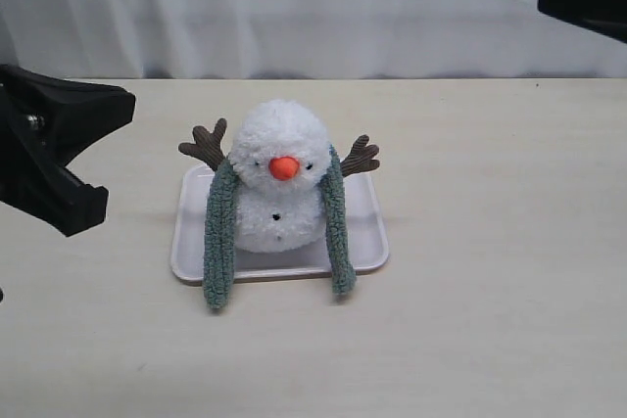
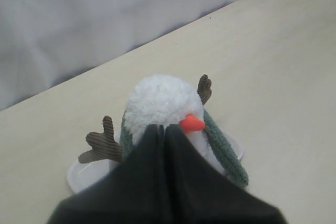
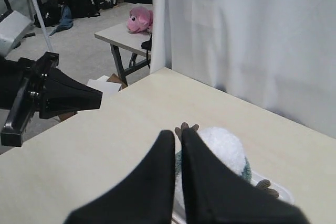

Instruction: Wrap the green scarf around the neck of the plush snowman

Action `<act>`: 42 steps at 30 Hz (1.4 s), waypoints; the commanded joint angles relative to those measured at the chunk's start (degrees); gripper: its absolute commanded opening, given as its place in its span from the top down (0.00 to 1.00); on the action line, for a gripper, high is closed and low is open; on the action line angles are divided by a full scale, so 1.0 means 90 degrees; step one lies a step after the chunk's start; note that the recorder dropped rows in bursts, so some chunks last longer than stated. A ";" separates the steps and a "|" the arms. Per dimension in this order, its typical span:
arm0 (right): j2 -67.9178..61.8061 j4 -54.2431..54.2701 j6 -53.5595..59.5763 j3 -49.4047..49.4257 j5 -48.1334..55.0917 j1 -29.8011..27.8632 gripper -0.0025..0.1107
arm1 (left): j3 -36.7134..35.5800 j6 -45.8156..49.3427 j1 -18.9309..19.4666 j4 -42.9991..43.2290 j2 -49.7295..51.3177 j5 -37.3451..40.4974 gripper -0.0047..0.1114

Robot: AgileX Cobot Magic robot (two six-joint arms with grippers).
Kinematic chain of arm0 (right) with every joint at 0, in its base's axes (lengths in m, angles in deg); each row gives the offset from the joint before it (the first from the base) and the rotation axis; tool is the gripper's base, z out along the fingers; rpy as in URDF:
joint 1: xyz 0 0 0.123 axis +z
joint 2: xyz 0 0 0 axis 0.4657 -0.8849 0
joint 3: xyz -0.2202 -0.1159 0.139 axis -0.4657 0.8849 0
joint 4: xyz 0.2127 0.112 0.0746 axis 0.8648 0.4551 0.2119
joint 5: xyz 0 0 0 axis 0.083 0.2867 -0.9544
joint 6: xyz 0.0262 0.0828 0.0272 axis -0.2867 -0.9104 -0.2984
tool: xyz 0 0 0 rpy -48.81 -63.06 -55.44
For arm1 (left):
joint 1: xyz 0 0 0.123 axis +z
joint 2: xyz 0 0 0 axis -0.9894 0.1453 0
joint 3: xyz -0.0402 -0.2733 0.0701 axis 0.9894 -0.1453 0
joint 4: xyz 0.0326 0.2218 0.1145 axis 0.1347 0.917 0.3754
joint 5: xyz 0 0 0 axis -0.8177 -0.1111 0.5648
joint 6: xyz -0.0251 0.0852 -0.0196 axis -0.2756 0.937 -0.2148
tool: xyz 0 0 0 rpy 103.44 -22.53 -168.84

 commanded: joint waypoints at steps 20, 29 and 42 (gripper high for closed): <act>0.0028 0.0025 -0.0020 0.0017 0.0011 0.0010 0.94 | -0.0266 -0.0231 0.0000 -0.0053 -0.1982 0.0100 0.96; 0.0028 0.0025 -0.0020 0.0017 0.0011 0.0010 0.94 | -0.0522 -0.0231 0.0000 -0.0053 -0.3192 0.0185 0.96; 0.0028 0.0025 -0.0020 0.0017 0.0011 0.0010 0.94 | -0.0522 -0.0212 0.0000 0.0004 -0.3455 0.1400 0.96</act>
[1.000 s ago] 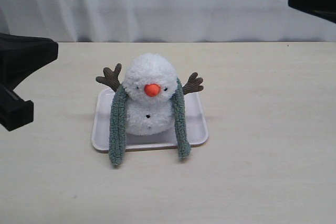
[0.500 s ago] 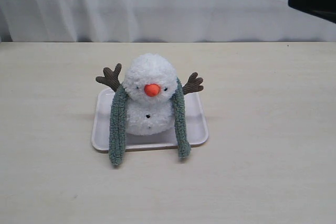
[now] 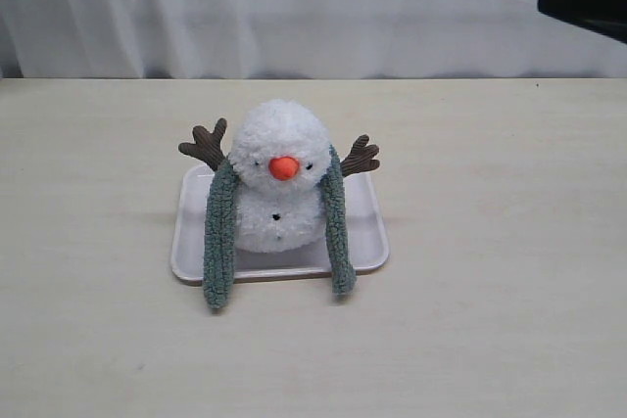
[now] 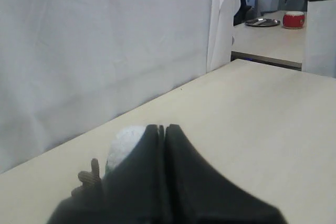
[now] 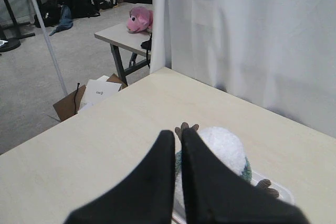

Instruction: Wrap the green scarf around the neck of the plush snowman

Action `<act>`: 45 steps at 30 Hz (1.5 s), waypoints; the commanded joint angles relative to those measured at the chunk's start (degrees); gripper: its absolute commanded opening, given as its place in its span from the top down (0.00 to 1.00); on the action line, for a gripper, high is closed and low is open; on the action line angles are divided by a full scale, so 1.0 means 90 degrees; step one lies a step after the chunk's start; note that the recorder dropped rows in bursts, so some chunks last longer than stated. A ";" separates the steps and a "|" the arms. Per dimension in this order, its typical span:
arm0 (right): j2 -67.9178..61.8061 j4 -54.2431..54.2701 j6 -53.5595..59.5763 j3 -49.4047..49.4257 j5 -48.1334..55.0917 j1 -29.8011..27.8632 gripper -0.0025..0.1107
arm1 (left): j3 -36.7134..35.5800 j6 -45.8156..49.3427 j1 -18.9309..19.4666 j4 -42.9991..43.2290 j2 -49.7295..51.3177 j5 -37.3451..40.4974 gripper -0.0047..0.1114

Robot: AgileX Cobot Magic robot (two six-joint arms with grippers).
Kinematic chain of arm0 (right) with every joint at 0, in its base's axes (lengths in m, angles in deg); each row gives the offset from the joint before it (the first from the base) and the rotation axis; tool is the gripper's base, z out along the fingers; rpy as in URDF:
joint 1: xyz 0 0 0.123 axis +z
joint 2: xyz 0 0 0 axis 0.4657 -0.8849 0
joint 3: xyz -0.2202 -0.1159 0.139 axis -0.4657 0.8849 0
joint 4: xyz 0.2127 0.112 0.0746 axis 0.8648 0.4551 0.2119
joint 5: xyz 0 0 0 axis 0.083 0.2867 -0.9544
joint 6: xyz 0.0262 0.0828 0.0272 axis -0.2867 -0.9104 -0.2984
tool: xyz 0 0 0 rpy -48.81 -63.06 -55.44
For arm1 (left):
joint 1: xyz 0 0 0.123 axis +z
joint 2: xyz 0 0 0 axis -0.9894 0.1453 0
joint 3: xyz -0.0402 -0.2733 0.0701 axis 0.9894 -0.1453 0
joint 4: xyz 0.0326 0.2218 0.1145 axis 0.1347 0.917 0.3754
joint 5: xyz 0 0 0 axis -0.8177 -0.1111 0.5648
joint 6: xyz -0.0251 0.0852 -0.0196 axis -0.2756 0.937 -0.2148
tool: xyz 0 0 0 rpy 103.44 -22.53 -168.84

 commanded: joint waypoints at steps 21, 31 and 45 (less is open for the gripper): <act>0.0028 0.0025 0.0004 0.0017 0.0011 0.0010 0.94 | -0.0011 -0.0039 -0.0002 0.0329 -0.0059 0.0047 0.96; 0.0028 0.0025 0.0004 0.0017 0.0011 0.0010 0.94 | -0.0646 -0.4127 0.0358 0.3112 -0.0781 -0.1123 0.96; 0.0028 0.0025 0.0004 0.0017 0.0011 0.0010 0.94 | -0.1706 -0.4528 0.2847 0.3092 -0.2214 -0.1316 0.96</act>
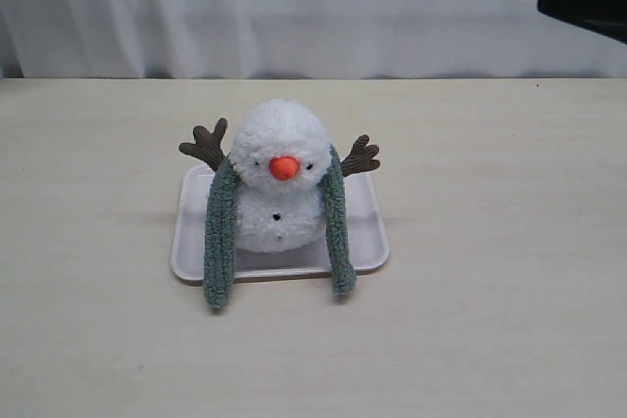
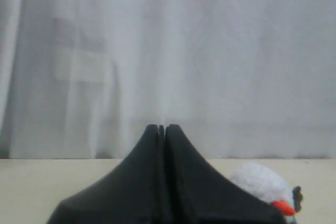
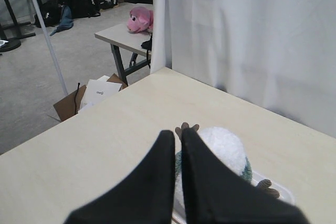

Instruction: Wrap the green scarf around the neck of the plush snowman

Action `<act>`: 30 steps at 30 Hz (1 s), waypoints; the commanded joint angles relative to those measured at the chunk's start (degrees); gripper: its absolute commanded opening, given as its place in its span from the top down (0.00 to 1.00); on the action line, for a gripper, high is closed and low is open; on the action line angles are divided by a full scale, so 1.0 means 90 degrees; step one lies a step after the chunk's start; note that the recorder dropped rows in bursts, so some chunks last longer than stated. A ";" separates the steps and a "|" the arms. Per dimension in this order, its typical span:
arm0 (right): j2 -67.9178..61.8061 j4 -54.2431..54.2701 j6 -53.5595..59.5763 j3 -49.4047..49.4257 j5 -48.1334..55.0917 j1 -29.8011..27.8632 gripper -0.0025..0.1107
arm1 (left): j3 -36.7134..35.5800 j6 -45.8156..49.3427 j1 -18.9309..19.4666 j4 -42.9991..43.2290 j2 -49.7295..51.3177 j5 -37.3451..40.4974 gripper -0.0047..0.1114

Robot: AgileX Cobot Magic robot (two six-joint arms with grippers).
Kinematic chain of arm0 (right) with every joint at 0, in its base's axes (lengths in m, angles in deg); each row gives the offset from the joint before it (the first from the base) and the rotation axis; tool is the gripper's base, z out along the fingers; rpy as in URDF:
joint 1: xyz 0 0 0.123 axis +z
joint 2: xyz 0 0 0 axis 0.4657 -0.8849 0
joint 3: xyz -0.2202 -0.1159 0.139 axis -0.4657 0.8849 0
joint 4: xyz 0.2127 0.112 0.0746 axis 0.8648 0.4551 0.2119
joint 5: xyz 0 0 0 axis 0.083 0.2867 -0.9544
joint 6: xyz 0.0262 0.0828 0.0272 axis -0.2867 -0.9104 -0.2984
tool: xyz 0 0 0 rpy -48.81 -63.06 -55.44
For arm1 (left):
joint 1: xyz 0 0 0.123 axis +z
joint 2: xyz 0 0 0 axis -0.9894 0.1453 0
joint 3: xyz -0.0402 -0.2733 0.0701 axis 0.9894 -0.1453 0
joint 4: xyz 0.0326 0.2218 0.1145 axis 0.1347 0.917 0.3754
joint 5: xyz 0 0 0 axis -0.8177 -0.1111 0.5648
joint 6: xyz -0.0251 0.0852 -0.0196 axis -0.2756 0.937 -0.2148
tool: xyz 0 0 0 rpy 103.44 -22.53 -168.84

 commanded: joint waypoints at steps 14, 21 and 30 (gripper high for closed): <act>0.0026 0.0025 0.0004 0.0017 0.0055 0.0010 0.94 | -0.1346 0.0298 0.1627 -0.0418 -0.0625 -0.0743 0.96; 0.0026 0.0025 0.0004 0.0017 0.0055 0.0010 0.94 | -0.1777 0.1567 0.1627 -0.0765 -0.0625 -0.1024 0.96; 0.0026 0.0025 0.0004 0.0017 0.0055 0.0010 0.94 | -0.1966 0.1522 0.1627 -0.0361 -0.0625 -0.1197 0.96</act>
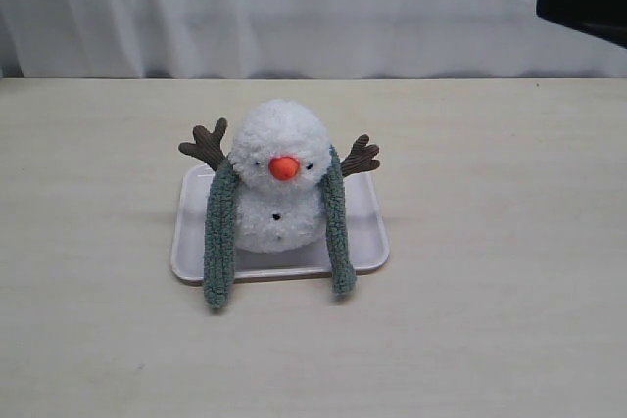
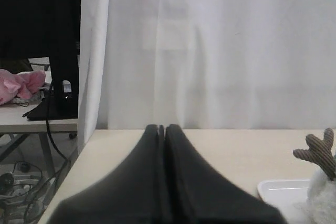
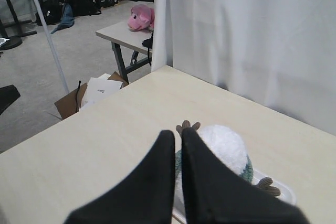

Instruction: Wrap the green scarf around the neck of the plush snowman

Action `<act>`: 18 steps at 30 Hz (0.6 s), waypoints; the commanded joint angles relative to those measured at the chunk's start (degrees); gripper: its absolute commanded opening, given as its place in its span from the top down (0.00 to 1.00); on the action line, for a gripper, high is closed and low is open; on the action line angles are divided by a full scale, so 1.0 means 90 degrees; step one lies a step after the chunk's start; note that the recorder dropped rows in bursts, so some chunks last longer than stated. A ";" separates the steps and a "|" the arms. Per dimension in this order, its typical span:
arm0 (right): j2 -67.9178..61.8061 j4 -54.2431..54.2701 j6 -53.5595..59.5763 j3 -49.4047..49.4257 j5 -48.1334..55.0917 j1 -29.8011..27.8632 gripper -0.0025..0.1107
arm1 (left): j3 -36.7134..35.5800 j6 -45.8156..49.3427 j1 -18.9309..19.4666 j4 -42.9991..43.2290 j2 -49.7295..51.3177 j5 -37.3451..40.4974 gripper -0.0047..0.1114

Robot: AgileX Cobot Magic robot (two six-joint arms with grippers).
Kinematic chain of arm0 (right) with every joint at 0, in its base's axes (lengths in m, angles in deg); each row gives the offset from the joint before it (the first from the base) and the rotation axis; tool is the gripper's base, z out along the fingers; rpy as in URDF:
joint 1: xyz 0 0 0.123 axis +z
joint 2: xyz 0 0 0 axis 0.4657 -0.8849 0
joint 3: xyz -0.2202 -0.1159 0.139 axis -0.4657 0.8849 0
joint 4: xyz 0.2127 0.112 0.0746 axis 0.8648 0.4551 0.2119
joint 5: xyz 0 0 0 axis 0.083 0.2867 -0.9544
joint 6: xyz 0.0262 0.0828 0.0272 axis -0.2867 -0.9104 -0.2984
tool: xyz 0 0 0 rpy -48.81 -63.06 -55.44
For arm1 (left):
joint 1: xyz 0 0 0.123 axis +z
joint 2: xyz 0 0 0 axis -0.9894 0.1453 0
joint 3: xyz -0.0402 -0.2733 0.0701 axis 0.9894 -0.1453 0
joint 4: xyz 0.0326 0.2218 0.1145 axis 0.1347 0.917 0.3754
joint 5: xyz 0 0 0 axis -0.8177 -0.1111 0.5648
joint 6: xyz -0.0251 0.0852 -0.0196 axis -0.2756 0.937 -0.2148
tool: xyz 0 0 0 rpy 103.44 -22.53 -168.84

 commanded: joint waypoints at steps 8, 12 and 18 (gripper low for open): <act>0.0026 0.0025 0.0004 0.0017 0.0005 0.0010 0.94 | -0.0018 0.0015 0.0012 0.0240 -0.0010 0.0080 0.96; 0.0026 0.0025 0.0004 0.0017 0.0005 0.0010 0.94 | -0.0018 0.0015 0.0012 0.0271 -0.0010 0.0428 0.96; 0.0026 0.0025 0.0004 0.0017 0.0005 0.0010 0.94 | -0.0018 0.0138 0.0012 0.0396 -0.0010 0.1190 0.96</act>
